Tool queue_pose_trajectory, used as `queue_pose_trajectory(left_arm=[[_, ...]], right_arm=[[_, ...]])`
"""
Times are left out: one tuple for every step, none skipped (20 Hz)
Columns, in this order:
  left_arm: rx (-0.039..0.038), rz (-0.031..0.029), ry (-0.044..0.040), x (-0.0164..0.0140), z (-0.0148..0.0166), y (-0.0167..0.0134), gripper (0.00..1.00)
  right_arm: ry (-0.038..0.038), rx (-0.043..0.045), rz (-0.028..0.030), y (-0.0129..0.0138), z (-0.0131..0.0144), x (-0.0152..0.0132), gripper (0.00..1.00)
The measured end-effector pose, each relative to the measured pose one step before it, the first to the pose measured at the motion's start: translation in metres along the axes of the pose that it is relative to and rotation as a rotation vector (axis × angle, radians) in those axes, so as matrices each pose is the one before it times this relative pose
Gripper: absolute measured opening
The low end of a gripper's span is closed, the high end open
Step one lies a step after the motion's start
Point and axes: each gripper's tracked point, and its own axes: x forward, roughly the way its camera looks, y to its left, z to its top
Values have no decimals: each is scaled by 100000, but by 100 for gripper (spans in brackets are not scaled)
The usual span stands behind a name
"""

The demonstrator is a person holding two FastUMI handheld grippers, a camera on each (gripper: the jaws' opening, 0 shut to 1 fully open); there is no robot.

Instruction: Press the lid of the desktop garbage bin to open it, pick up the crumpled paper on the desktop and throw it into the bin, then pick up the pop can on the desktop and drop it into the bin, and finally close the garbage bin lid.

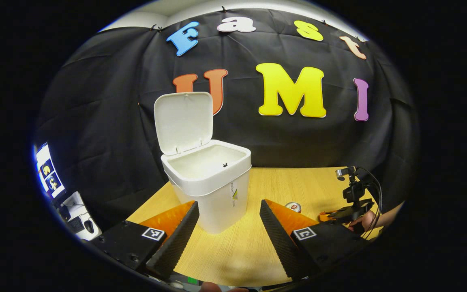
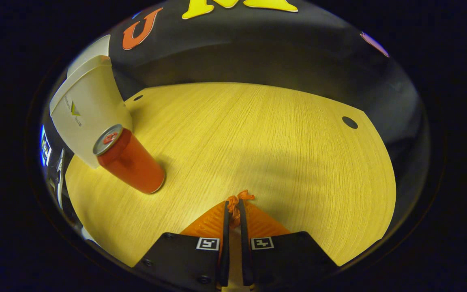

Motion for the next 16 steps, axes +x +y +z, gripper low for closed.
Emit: queue_pose_trajectory(left_arm=[[-617,-731,-85,139,-76,-134,99],[-856,-894,-101,163,-194,-51,99],[-794,-837,-34,128,-199,-42,99],[-975,-713,151,211,-101,-22,99],[-1041,-665,57,131,-131,26,99],[-962,-591,1,71,-339,196,99],[-828,-260,39,143,-156,155,99],[-615,-283,-21,211,-278,254,99],[-646,-127,60,137,-262,218,99],[-909,-145,55,33,-215,306,99],[-1042,-58,60,20,-200,226,99],[-1026,177,41,-61,-222,443,99],[-864,246,-269,-136,-86,248,99],[-652,293,-263,-147,-38,428,99],[-541,465,-362,-226,21,496,99],[-286,692,-301,-223,-47,578,99]], right_arm=[[-2384,497,178,306,677,-869,14],[-2257,2016,2393,710,1138,-1674,14],[-2176,2134,2577,840,749,-967,2],[-2604,720,1262,847,1120,-1161,2],[-2903,-1097,796,457,1354,-1447,1],[-3333,-1716,1619,1016,1677,-1581,2],[-4464,-1942,2107,1589,2156,-1509,1],[-4193,-2267,2919,1628,2357,-1328,1],[-5032,-2659,1815,1409,2329,-1338,1],[-4708,-2288,2379,1363,2551,-936,1],[-5083,-1121,2445,1627,2660,-541,1],[-3469,-507,2334,1440,2224,-212,1],[-3017,14,2911,1698,1953,-267,1],[-2602,-92,2340,1503,1754,149,1],[-3047,-807,2905,1654,1741,575,1],[-3252,-1835,2705,1683,1636,865,1]])
